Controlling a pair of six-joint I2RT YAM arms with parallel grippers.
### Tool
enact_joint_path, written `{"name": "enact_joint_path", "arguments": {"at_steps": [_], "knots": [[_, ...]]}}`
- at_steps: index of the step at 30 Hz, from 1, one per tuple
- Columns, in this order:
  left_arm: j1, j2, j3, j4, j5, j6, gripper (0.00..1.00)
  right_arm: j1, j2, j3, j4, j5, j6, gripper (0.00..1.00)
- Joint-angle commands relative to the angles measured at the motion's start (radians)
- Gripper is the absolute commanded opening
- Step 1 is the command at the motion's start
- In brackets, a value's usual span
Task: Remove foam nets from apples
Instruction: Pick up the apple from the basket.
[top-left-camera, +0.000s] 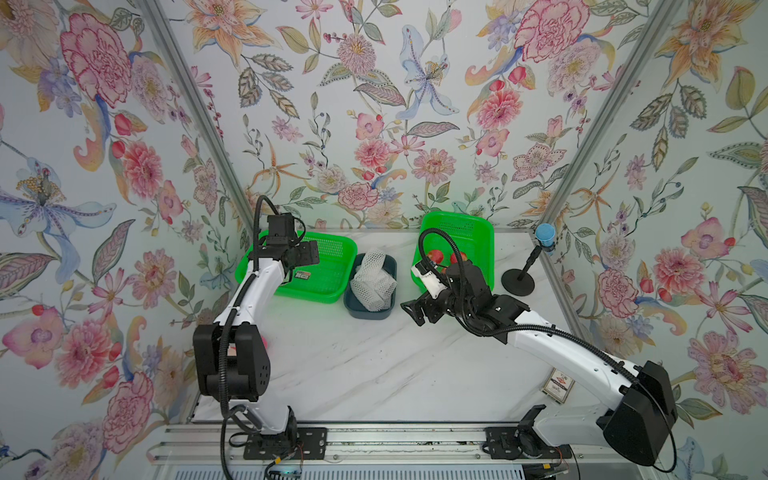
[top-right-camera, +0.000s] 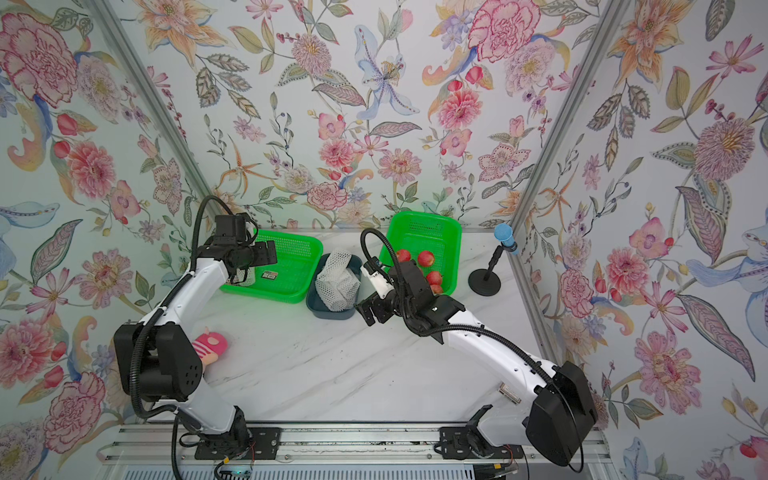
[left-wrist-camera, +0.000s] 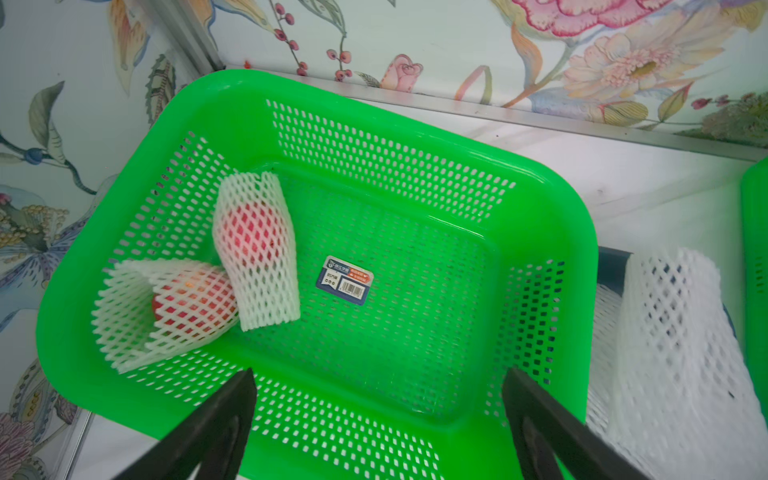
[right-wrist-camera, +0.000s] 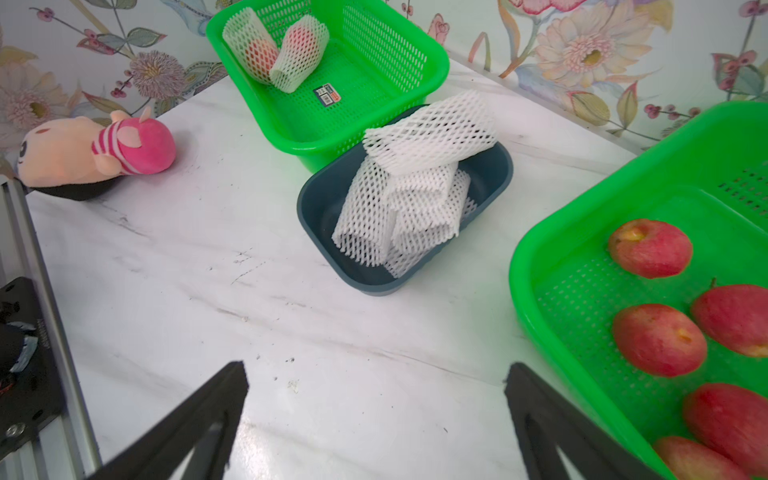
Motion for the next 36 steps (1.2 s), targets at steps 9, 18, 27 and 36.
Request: {"name": "enact_joint_path", "arguments": {"at_steps": [9,18,27,36], "knots": [[0.129,0.209,0.088,0.171,0.027,-0.024,0.79,0.114,0.005,-0.127,0.140,0.027,0.097,0.99],[0.138,0.390,0.223,0.189,-0.004,-0.037,0.72,0.165,-0.014,-0.230,0.197,0.058,0.149,0.99],[0.137,0.487,0.253,0.225,-0.098,-0.042,0.74,0.191,-0.015,-0.265,0.214,0.078,0.159,0.99],[0.138,0.600,0.316,0.241,-0.154,-0.040,0.80,0.192,0.008,-0.238,0.214,0.088,0.163,0.99]]}}
